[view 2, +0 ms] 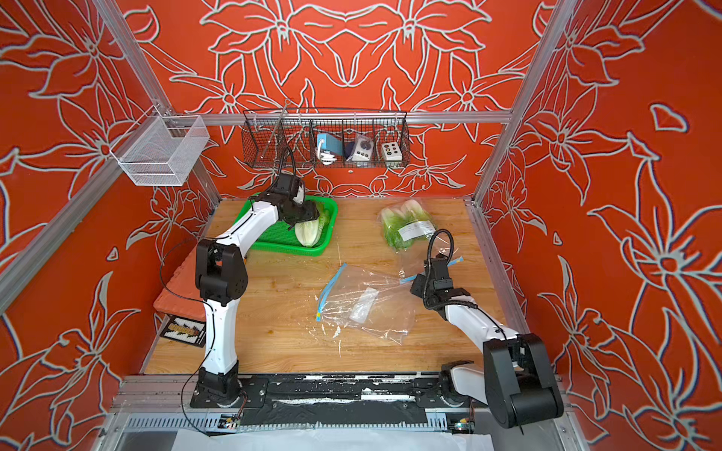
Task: Open the zip-top bag and take out the chinese cabbages
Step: Place the Chinese cabbage in the basket, then move the zipper food storage bag to the center of the board.
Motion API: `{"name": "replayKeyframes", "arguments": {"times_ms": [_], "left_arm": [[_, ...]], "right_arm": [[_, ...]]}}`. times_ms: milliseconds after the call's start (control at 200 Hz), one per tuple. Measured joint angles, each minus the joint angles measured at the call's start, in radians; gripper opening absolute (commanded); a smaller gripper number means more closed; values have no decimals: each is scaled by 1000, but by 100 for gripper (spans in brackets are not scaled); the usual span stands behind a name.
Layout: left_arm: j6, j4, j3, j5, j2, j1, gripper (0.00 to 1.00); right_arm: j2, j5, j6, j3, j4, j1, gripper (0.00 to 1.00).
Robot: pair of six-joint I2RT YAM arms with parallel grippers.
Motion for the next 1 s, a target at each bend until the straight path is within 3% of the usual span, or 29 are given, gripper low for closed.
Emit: {"name": "replayKeyframes", "arguments": {"times_ms": [170,290,420,686,856,1001], "left_arm": [[2,6,-5,1,-2,0,81],[-3,25,-50,-8,-26,0,99],[-10,68,-185,-32,-136,0,99],[-26,256,-560,-78,-559,-10,99],[-24,317,-707,-126,-755,-44,99],[-25,318,-813,-131,-850,-68,99]], "right_arm": [[-2,-20,-4,0,0,0,0],[-19,-43,-26,14,-16,0,0],[-70,-91,-77,55,-29,0,0],[-32,-134,-147,227,-27,47,0],[60,-96,-52,251,-18,134,0],[73,-12,120,177,43,234,0]]}}
